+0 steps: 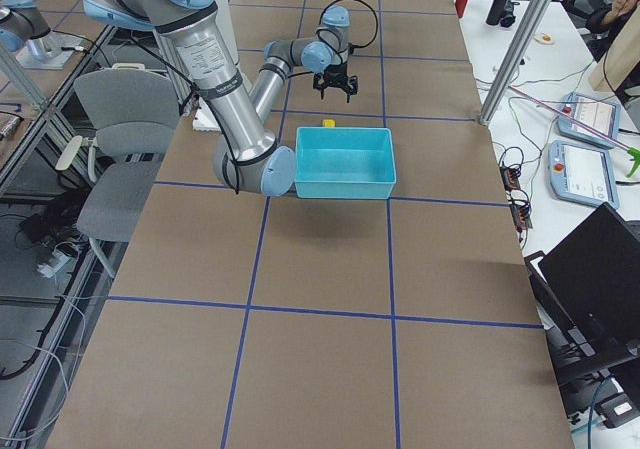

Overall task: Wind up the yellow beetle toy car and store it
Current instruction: 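Reach the right gripper to the car beside the bin and grasp it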

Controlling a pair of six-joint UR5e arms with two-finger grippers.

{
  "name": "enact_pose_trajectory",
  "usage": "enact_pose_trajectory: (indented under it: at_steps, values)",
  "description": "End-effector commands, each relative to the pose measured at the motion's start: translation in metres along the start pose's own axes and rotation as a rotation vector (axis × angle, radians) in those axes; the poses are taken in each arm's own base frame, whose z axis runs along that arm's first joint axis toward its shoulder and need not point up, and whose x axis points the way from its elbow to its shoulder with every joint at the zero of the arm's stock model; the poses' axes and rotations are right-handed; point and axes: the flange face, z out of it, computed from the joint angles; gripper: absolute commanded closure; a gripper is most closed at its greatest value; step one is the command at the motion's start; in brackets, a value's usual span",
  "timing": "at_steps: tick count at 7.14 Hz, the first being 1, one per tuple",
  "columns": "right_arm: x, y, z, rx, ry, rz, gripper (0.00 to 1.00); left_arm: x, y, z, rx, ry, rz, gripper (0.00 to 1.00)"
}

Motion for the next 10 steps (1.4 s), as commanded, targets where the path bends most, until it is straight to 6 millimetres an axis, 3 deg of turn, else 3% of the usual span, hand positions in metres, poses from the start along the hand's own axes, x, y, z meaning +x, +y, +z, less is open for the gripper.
enact_pose_trajectory:
  at_steps: [1,3,4,7,10]
  values:
    - [-0.021,0.007,0.031,0.024,-0.003,-0.085,0.00,-0.003,0.002,0.000,0.000,-0.002,-0.006,0.00]
    - [-0.018,0.026,0.049,0.001,0.010,-0.104,0.00,-0.006,0.004,0.003,-0.006,0.000,-0.015,0.00]
    - [-0.013,0.026,0.062,-0.001,0.015,-0.107,0.00,-0.004,0.003,0.001,-0.003,0.001,-0.012,0.00]
    - [-0.003,0.021,0.079,-0.017,0.051,-0.109,0.00,-0.008,0.018,0.009,-0.013,0.007,-0.010,0.00]
    - [-0.006,0.006,0.092,-0.009,0.065,-0.136,0.00,-0.008,0.018,0.010,-0.012,0.007,-0.011,0.00]
